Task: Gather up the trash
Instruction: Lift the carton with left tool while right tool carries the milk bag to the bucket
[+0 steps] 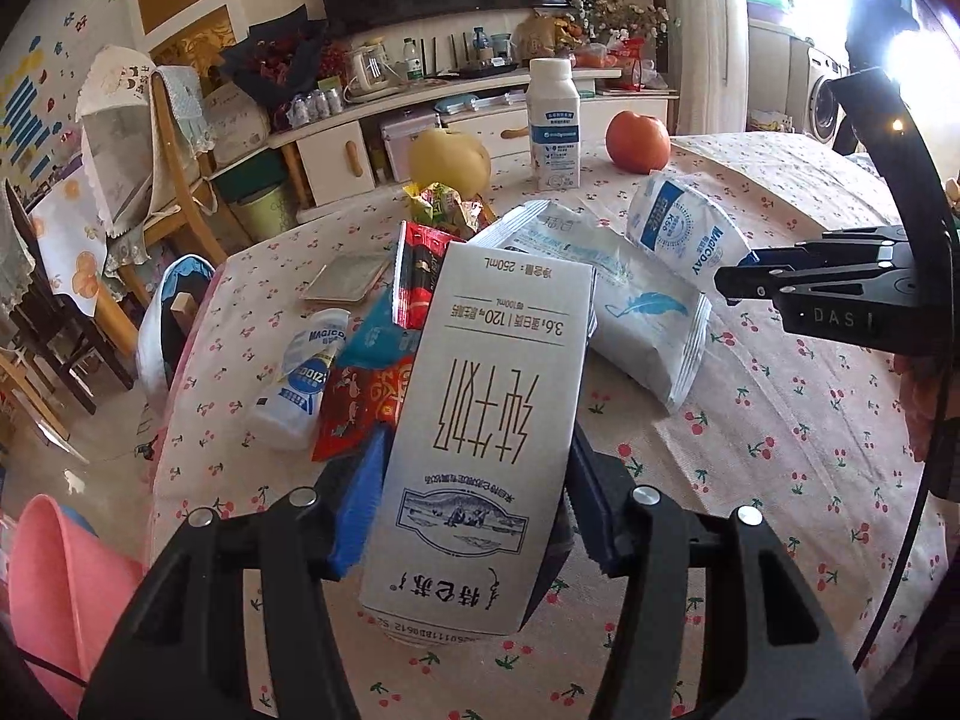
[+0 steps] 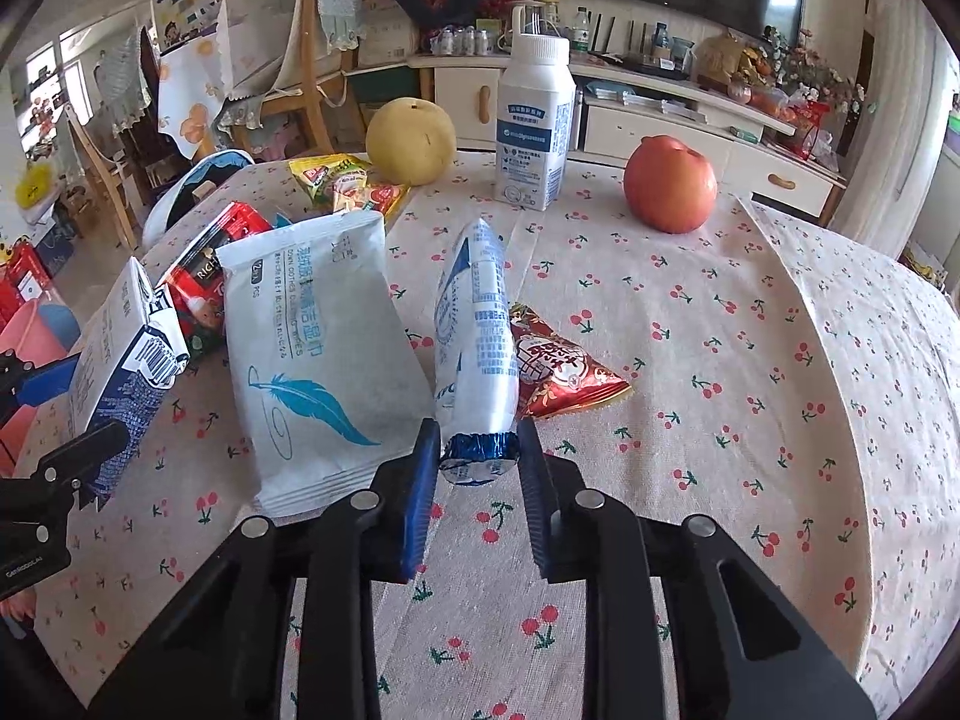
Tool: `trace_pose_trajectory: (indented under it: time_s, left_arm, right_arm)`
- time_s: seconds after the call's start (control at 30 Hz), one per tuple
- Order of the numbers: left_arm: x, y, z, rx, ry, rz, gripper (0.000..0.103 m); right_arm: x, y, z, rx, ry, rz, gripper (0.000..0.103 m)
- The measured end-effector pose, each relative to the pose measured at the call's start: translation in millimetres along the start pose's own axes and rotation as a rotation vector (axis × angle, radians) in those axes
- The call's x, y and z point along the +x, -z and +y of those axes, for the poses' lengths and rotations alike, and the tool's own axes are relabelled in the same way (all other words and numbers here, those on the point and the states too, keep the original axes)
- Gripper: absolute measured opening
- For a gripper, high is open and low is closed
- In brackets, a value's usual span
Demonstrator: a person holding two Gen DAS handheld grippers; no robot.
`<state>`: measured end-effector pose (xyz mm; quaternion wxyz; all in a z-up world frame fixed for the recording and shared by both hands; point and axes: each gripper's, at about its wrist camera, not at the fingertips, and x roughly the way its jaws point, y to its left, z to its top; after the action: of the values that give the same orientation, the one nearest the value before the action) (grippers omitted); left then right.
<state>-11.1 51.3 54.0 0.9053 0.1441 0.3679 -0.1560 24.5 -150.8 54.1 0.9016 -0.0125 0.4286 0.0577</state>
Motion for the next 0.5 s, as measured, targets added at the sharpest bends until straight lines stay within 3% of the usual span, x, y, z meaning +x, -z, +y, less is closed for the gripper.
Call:
trace_pose_trajectory:
  time_s: [0.27, 0.5]
  left_arm:
    - [-16, -1, 9, -0.076, 0.025, -0.037, 0.057]
    - [-32, 0, 21, -0.125, 0.028, -0.074, 0.057]
  right_arm:
    - [-24, 7, -1, 0.023, -0.006, -0.057, 0.027]
    - [-49, 13, 0, 0.087, -0.063, -0.107, 0.027]
